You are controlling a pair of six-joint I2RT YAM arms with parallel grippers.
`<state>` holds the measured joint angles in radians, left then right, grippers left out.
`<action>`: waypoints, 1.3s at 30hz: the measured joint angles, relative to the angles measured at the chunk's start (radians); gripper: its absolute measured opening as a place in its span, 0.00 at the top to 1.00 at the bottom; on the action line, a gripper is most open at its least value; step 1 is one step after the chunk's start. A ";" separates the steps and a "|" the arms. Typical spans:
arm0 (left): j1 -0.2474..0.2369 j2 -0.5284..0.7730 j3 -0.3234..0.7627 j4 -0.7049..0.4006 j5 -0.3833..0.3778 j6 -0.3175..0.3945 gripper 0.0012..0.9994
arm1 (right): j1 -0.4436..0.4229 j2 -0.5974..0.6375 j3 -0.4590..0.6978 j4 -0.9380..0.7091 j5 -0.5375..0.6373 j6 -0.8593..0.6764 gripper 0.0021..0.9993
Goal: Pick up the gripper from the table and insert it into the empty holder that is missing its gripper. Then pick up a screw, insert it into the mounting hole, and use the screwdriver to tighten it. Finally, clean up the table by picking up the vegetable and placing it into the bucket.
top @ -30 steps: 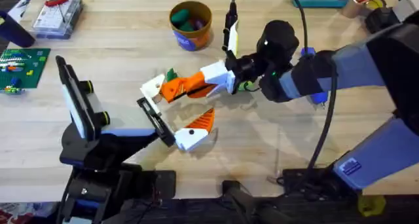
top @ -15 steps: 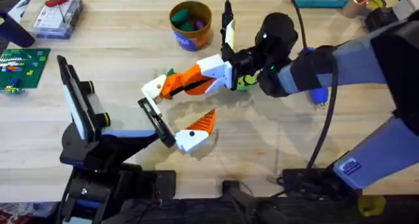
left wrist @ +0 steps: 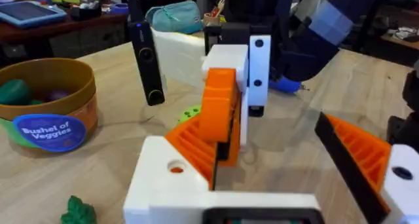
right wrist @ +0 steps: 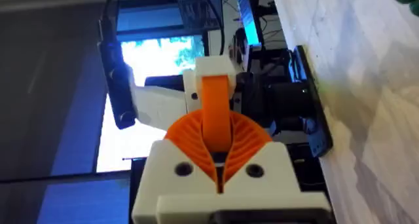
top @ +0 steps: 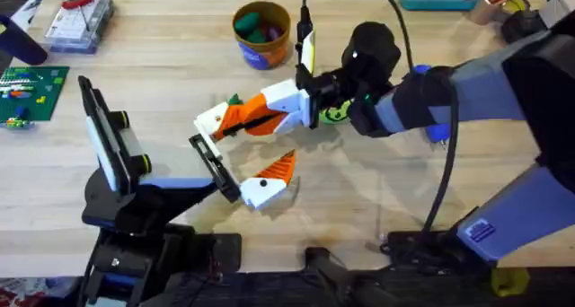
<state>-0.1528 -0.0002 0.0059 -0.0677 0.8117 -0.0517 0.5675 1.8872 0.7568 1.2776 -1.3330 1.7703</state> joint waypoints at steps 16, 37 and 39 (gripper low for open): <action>0.006 0.000 0.001 0.000 -0.022 0.010 0.01 | 0.013 0.000 0.081 -0.203 -0.011 -0.166 0.99; 0.006 0.000 0.001 -0.003 0.031 0.017 0.01 | -0.001 0.032 0.117 -0.209 -0.109 -0.227 0.99; 0.006 0.000 0.001 -0.003 0.033 0.018 0.01 | -0.001 0.032 0.117 -0.209 -0.112 -0.231 0.99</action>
<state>-0.1471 -0.0002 0.0067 -0.0708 0.8443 -0.0341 0.5663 1.9190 0.8738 1.0687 -1.4450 1.5397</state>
